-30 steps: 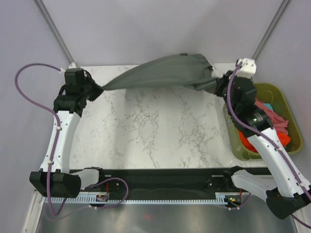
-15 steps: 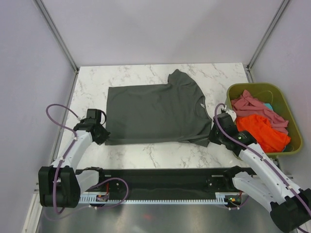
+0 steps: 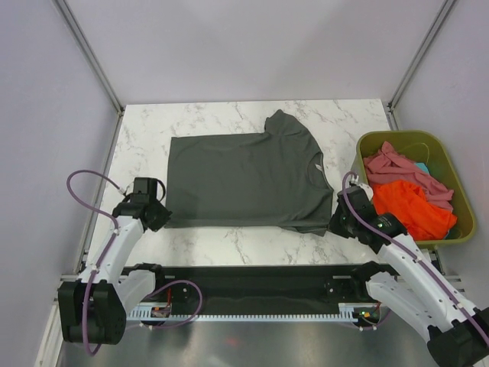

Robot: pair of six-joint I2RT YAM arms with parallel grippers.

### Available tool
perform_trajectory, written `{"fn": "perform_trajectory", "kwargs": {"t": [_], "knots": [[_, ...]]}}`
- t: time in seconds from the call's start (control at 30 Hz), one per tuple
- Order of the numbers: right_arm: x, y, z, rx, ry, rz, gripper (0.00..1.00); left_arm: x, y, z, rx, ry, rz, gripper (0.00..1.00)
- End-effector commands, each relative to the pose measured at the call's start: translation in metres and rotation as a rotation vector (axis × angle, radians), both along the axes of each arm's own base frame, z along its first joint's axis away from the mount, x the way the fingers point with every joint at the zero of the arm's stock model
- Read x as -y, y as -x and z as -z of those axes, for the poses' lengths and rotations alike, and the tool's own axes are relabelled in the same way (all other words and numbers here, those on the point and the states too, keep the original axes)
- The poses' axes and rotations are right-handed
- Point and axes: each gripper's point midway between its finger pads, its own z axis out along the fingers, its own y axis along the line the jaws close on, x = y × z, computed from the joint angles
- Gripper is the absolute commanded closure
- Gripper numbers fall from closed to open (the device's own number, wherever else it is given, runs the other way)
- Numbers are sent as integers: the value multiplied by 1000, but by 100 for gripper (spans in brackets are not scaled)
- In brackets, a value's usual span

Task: Fold and stack the t-shirts
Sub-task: Fold the tshirt

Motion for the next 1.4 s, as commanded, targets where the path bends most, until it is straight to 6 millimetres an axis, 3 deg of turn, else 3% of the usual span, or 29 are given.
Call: {"fn": "perform_trajectory", "kwargs": {"t": [0.0, 0.13, 0.37, 0.53, 0.63, 0.67, 0.73, 0.83, 1.03, 1.2, 1.37], "knots": [[-6, 11, 7, -28, -24, 4, 100, -6, -18, -22, 108, -11, -50, 98], [-23, 18, 13, -35, -47, 4, 100, -5, -25, -30, 128, -9, -50, 98], [-47, 30, 14, -37, -11, -49, 100, -5, -17, -23, 115, -10, -48, 98], [-47, 27, 14, -33, 66, -58, 100, -5, -24, -36, 159, -8, -49, 98], [-38, 15, 4, 8, 153, -49, 100, 3, -36, -40, 157, 46, -64, 98], [-35, 5, -10, 56, 184, -36, 100, -52, -22, -39, 107, -237, -200, 98], [-26, -1, -19, 62, 275, -50, 100, -46, -28, -41, 104, -209, -183, 98], [-34, -18, -42, 105, 318, -94, 100, -38, -32, -40, 116, -177, -172, 98], [-39, -47, -62, 149, 461, -160, 100, -39, -45, -43, 128, -193, -162, 98], [-48, -70, -70, 177, 529, -218, 100, -31, -68, -39, 104, -173, -112, 98], [-43, -92, -74, 160, 605, -231, 100, -18, -91, -41, 103, -147, 5, 98]]}}
